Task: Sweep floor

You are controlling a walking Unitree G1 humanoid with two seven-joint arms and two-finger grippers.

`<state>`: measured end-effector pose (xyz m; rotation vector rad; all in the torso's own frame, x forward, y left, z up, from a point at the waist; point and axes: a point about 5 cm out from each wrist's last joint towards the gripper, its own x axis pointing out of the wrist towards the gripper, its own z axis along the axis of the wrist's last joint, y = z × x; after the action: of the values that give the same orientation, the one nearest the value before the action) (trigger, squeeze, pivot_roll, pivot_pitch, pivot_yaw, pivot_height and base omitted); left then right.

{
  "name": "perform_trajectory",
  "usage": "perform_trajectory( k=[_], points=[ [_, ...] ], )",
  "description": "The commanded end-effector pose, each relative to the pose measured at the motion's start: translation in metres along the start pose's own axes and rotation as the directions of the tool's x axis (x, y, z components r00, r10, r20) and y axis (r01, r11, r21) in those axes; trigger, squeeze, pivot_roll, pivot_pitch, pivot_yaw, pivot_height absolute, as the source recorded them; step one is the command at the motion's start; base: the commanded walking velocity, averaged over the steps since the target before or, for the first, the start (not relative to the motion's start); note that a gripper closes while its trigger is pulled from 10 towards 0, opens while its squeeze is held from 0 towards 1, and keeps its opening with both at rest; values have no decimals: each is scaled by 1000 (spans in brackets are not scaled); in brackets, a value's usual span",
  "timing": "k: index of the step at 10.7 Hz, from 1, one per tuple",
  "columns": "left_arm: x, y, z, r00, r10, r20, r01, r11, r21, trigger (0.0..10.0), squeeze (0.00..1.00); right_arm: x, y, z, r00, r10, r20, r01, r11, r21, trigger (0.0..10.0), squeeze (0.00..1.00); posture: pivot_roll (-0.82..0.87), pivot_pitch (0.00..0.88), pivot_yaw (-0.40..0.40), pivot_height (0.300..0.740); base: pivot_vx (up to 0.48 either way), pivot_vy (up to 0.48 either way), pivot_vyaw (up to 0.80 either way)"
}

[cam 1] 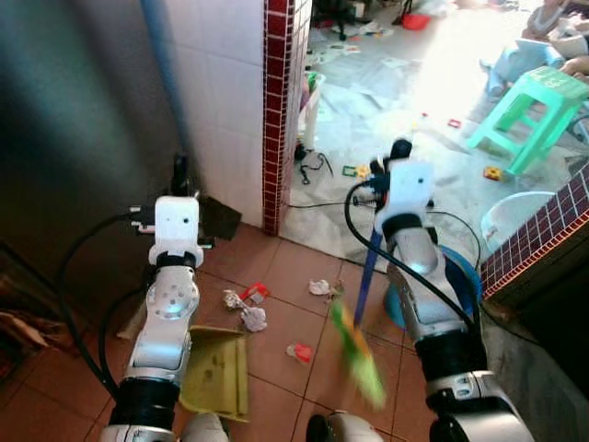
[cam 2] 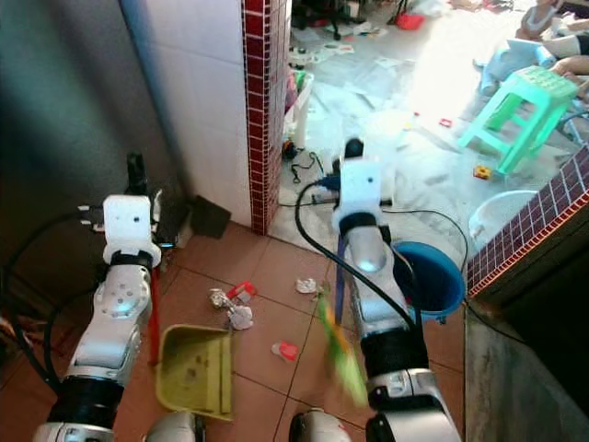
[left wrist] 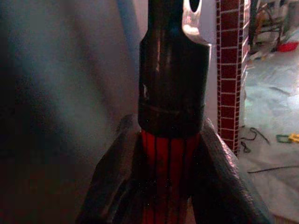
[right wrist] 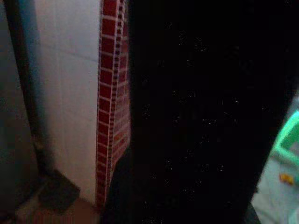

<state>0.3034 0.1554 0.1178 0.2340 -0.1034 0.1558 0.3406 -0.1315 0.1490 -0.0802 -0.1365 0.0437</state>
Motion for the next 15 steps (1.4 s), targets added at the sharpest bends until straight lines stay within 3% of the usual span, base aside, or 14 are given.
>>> perform_trajectory(
  k=[1, 3, 5, 8, 10, 13, 15],
  points=[
    [7, -3, 8, 999, 14, 41, -14, 1000, 4, 10000, 0, 2, -5, 9, 999, -19, 26, 18, 1000, 25, 10000, 0, -5, 108, -69, 740, 0, 0, 0],
    [12, -15, -3, 1000, 25, 6, -25, 1000, -10, 10000, 0, 3, -5, 4, 999, -25, -21, 26, 998, 65, 10000, 0, -11, 113, -74, 740, 0, 0, 0],
    [16, -37, -24, 996, 20, -92, -22, 1000, -21, 10000, 0, 4, -2, 5, 999, -9, -41, 13, 995, 98, 10000, 0, -39, 110, -66, 740, 0, 0, 0],
    [22, -43, -26, 996, 23, -86, -23, 1000, 8, 10000, 0, 1, 1, -3, 995, 30, -99, -12, 984, 177, 10000, 0, -54, 97, -52, 740, 0, 0, 0],
    [25, -44, -28, 997, 24, -80, -23, 1000, 13, 10000, 0, 4, 17, -4, 968, 199, -152, -147, 943, 298, 10000, 0, -53, 84, -55, 740, 0, 0, 0],
    [26, -43, -32, 995, 44, -91, -41, 998, 38, 10000, 0, 12, 30, 10, 938, 322, -125, -259, 895, 363, 10000, 0, -54, 70, -49, 740, 0, 0, 0],
    [28, -43, -33, 995, 47, -86, -43, 998, 44, 10000, 0, 14, 30, 17, 932, 344, -113, -279, 880, 385, 10000, 0, -56, 62, -44, 740, 0, 0, 0]
  ],
)
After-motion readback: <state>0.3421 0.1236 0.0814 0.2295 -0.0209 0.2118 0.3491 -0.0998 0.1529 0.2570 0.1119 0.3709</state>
